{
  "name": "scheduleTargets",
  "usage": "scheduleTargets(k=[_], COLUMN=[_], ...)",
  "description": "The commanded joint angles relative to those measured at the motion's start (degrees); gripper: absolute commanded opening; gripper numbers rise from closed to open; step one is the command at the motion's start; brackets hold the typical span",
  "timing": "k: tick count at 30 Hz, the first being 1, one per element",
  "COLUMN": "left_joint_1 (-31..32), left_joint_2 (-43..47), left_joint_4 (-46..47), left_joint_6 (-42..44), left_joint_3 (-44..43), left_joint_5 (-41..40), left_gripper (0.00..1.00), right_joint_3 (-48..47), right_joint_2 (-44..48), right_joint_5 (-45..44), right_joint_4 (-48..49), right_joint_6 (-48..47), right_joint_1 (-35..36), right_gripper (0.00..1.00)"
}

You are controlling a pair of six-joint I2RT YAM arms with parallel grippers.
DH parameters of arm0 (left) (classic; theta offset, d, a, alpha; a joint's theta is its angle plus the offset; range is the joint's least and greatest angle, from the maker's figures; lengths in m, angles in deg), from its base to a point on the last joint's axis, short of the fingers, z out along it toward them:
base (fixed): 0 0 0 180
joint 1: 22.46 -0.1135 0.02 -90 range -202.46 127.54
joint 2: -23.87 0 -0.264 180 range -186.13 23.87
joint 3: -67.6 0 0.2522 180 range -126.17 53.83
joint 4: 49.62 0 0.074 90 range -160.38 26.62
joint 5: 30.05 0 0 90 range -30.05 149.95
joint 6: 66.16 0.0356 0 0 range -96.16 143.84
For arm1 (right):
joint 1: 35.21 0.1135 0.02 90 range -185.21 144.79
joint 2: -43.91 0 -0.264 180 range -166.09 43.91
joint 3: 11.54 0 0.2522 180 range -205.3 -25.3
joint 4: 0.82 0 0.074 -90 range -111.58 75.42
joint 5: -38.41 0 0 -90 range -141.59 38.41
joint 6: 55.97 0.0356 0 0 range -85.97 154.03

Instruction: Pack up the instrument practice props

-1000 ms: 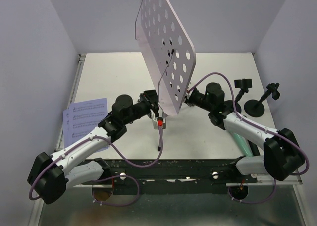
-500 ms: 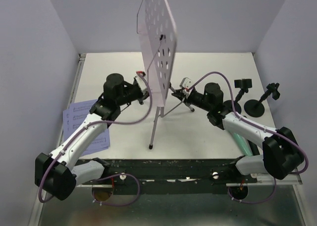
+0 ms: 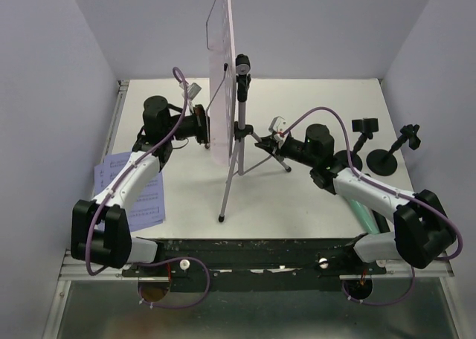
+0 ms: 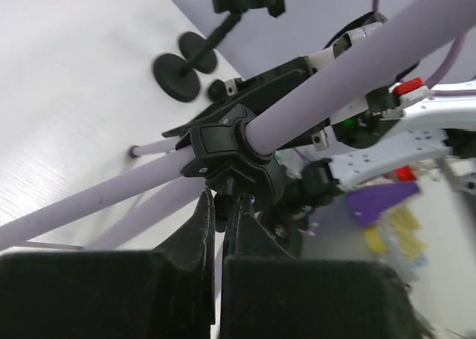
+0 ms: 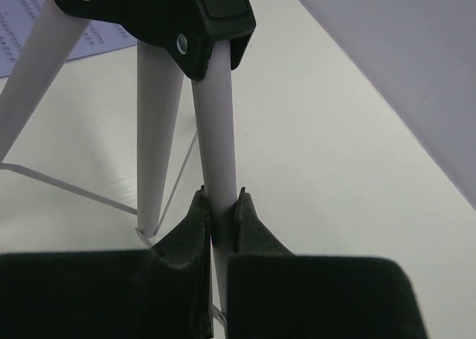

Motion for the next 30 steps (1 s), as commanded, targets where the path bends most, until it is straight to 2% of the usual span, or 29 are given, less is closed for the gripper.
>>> scheduleTargets(k=[1, 4, 6, 9, 16, 17, 19, 25, 30], left_joint_1=[-7.0, -8.9, -9.8, -10.7, -10.1, -9.8, -8.3, -6.0, -5.9], left_joint_2=[-9.3, -9.2, -8.2, -6.1, -3.8, -3.5, -2.9, -1.2, -1.2], left_joint_4=[-1.9, -6.2, -7.1, -7.7, -8.2, -8.3, -9.9, -10.0, -12.1], left_joint_6=[-18.1, -20.4, -19.1, -17.0, -12.6, -11.5, -7.6, -4.8, -3.1], left_joint_3=[0.6, -1.8, -2.7, -3.0, -3.3, -3.7, -4.7, -4.1, -4.3], left_joint_5=[4.4, 1.3, 0.1, -0.7, 1.0, 1.1, 1.2, 2.7, -0.1], left_gripper=[0.11, 0.51, 0.61, 0.66, 0.71, 0.77, 0.96, 0.96, 0.94], right_joint_3=[3.9, 3.9, 3.9, 3.9, 3.8, 3.8, 3.7, 3.6, 3.9], right_joint_2=[-3.2, -3.1, -3.1, -3.3, -3.9, -4.0, -4.2, -4.2, -3.6], right_joint_5=[0.7, 0.8, 0.8, 0.8, 0.7, 0.7, 0.6, 0.7, 0.9], right_joint_4=[-18.3, -18.4, -18.2, -17.9, -17.4, -17.5, -17.6, -17.7, -17.4], right_joint_6=[7.3, 7.2, 7.2, 6.9, 6.6, 6.5, 6.5, 6.4, 6.3], right_joint_1=[-0.8, -0.8, -0.8, -0.8, -0.8, -0.8, -0.8, -0.8, -0.8], right_gripper=[0.0, 0.0, 0.0, 0.0, 0.0, 0.0, 0.0, 0.0, 0.0])
